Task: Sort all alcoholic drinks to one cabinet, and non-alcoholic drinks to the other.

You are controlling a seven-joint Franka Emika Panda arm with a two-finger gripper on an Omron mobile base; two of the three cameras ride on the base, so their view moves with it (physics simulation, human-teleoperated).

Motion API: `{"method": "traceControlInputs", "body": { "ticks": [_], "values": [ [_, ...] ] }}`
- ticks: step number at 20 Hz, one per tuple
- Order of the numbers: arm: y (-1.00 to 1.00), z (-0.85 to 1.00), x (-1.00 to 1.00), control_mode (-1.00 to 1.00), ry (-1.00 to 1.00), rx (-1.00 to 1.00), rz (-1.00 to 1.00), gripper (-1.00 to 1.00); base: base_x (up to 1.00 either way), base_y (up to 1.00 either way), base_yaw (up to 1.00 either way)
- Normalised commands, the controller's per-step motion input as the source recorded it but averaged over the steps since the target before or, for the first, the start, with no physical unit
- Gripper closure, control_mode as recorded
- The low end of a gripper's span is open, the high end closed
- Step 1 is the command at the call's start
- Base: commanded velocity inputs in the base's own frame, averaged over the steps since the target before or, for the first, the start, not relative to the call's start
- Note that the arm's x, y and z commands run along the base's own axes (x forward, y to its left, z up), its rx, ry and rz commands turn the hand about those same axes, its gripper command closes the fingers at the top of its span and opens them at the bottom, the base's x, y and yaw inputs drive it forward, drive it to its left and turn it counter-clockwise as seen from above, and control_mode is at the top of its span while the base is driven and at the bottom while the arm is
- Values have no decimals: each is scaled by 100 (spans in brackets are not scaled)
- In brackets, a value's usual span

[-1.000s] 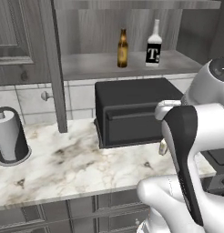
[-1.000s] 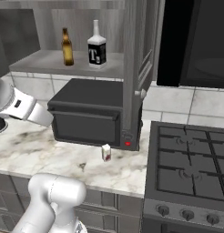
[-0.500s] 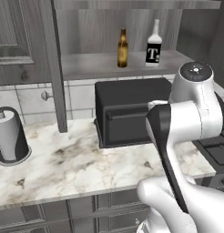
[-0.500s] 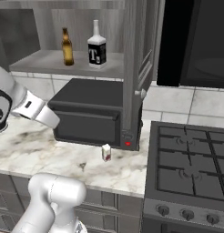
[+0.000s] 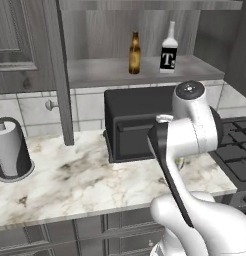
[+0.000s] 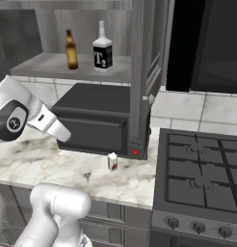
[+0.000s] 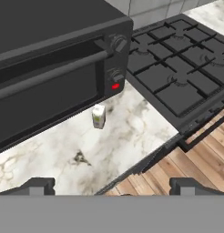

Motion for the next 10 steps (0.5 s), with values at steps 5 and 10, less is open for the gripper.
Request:
{"method": "traceControlInputs", "body": {
  "ticks": [5, 10],
  "values": [
    [-27, -26, 18, -100, 0, 0, 0, -100, 0, 0, 0],
    [-16, -43, 19, -100, 2, 1, 0, -100, 0, 0, 0]
  ]
}}
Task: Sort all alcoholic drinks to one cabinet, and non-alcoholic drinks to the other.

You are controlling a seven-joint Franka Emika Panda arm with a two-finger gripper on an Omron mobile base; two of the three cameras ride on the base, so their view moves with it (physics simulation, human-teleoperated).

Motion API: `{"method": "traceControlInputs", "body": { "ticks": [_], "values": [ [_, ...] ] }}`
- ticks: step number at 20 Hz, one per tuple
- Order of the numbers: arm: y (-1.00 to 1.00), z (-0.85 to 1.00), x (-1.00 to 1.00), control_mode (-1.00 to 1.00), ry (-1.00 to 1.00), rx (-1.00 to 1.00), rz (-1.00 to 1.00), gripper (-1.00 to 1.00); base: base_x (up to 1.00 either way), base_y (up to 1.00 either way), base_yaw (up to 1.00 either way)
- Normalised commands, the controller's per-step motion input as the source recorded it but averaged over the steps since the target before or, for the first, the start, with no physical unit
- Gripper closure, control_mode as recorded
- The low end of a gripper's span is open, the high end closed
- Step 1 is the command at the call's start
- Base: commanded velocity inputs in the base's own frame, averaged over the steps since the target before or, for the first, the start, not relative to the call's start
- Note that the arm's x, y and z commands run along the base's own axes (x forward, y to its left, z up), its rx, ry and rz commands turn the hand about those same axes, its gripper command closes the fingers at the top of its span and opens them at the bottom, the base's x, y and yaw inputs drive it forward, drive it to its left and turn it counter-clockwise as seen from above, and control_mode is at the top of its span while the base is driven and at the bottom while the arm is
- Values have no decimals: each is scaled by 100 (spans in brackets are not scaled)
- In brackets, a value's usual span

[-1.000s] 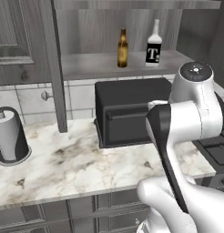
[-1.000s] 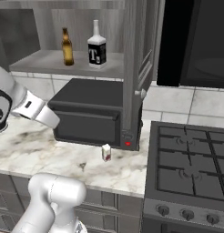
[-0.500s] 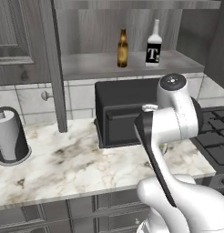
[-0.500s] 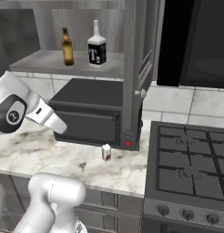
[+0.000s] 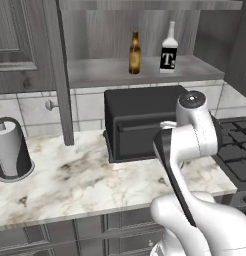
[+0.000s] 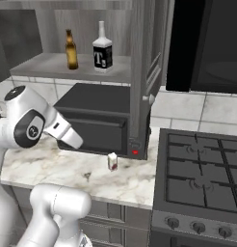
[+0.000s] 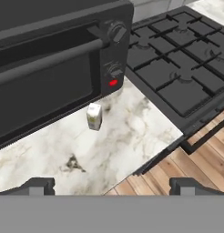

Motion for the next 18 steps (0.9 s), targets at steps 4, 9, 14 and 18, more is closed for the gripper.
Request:
{"method": "traceControlInputs", "body": {
  "ticks": [4, 9, 14, 18],
  "values": [
    [-12, -57, 8, -100, 3, 2, 0, -100, 0, 0, 0],
    [-10, -45, 18, -100, 4, 2, 0, -100, 0, 0, 0],
    [-11, -29, 30, -100, 2, 1, 0, -100, 0, 0, 0],
    [-10, -21, 28, -100, 4, 1, 0, -100, 0, 0, 0]
  ]
}}
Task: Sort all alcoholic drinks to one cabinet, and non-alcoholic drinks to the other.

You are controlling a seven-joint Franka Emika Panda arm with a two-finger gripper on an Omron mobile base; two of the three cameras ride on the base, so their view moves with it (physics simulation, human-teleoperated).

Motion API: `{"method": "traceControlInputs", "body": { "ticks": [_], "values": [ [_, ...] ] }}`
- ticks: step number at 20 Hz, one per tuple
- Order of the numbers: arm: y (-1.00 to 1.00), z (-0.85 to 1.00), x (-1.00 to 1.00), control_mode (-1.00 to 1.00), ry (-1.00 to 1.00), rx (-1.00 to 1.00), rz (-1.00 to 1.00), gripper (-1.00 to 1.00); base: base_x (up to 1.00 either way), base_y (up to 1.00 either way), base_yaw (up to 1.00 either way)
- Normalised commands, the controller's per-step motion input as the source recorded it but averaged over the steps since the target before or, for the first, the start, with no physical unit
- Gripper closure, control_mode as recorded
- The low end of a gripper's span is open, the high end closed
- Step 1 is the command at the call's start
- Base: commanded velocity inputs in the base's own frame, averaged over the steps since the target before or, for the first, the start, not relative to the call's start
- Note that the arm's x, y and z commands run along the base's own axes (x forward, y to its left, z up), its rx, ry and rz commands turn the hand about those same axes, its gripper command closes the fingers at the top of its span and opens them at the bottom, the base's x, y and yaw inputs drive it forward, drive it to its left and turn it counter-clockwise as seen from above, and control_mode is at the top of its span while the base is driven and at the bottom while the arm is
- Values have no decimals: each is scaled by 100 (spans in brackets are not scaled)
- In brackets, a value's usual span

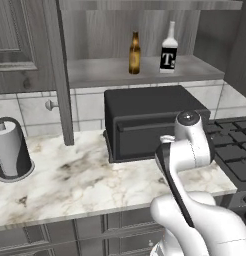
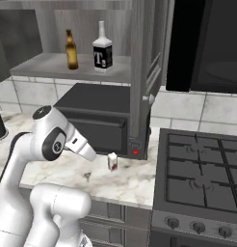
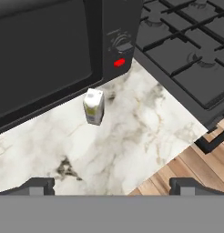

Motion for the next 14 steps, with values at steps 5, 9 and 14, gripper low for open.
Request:
{"method": "traceControlInputs", "body": {
  "ticks": [5, 9, 14],
  "values": [
    [-16, -23, 22, -100, 7, 2, 0, -100, 0, 0, 0],
    [-17, -25, 21, -100, 10, 2, 0, -100, 0, 0, 0],
    [-11, -22, 23, -100, 9, 1, 0, -100, 0, 0, 0]
  ]
}}
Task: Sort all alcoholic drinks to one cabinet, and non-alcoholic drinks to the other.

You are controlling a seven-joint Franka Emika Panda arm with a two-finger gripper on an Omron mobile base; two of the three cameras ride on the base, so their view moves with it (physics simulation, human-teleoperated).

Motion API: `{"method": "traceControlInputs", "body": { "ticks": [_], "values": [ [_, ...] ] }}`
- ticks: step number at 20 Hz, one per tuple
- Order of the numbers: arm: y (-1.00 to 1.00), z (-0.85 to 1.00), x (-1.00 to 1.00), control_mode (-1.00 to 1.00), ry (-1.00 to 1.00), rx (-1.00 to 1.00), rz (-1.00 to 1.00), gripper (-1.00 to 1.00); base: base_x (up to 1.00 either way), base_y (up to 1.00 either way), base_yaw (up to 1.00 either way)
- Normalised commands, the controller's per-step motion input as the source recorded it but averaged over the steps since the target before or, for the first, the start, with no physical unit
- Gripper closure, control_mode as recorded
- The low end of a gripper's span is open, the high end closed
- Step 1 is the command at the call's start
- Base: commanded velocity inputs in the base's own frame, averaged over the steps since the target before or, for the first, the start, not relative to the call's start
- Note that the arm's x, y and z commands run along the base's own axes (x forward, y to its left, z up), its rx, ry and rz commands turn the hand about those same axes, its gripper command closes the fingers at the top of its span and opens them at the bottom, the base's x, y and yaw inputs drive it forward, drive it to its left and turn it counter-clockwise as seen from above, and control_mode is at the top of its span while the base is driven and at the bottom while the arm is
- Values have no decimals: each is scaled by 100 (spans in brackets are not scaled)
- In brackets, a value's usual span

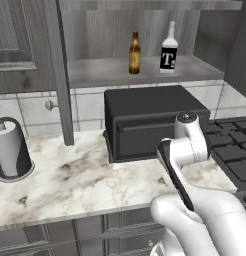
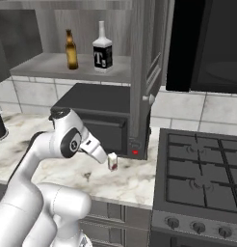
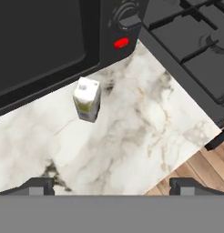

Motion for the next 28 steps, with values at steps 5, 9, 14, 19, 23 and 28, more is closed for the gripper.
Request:
{"method": "traceControlInputs", "body": {
  "ticks": [5, 9, 14, 19, 23, 28],
  "values": [
    [-1, -19, 24, -100, 2, 1, 0, -100, 0, 0, 0],
    [-1, -18, 24, -100, 0, 1, 0, -100, 0, 0, 0],
    [-9, -21, 17, -100, 0, 0, 0, -100, 0, 0, 0],
    [-13, -18, 15, -100, 0, 0, 0, -100, 0, 0, 0],
    [-8, -6, 15, -100, 0, 0, 0, -100, 0, 0, 0],
    [-3, -7, 18, -100, 0, 0, 0, -100, 0, 0, 0]
  ]
}}
